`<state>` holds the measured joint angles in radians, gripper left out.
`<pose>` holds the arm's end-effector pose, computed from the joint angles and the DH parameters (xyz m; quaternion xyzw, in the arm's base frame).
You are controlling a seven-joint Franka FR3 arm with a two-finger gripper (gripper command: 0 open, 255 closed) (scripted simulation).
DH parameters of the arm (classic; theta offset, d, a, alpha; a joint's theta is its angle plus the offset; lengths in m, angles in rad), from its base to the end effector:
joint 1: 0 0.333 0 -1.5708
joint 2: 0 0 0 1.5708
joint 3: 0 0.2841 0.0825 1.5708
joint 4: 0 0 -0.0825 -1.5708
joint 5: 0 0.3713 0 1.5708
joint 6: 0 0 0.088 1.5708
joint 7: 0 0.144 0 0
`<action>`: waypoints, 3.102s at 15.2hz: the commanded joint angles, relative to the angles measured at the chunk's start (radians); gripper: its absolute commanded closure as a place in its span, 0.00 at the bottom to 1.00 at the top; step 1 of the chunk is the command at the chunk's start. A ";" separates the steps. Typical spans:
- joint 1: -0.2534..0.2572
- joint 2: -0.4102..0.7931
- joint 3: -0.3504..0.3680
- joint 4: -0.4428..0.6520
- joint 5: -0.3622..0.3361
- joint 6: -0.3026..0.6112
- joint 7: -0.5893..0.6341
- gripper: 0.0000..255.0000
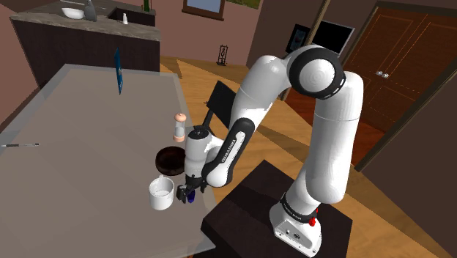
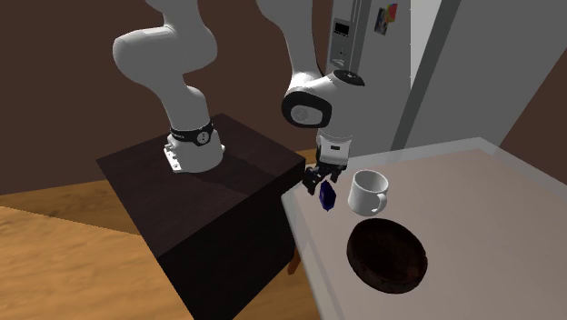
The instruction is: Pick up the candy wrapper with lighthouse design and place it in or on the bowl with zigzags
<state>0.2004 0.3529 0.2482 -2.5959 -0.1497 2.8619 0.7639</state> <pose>0.3555 0.1962 0.0768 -0.9950 0.0905 0.0429 0.0004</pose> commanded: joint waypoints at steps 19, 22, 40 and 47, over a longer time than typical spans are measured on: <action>-0.052 -0.121 0.070 -0.025 0.077 -0.093 -0.053 1.00; -0.066 -0.173 0.093 -0.032 0.116 -0.136 -0.079 1.00; -0.076 -0.459 0.128 -0.021 0.285 -0.420 -0.192 1.00; -0.141 -0.314 0.071 0.181 0.189 -0.487 -0.233 1.00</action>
<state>0.0674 0.0115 0.3273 -2.4453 0.0547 2.3806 0.5358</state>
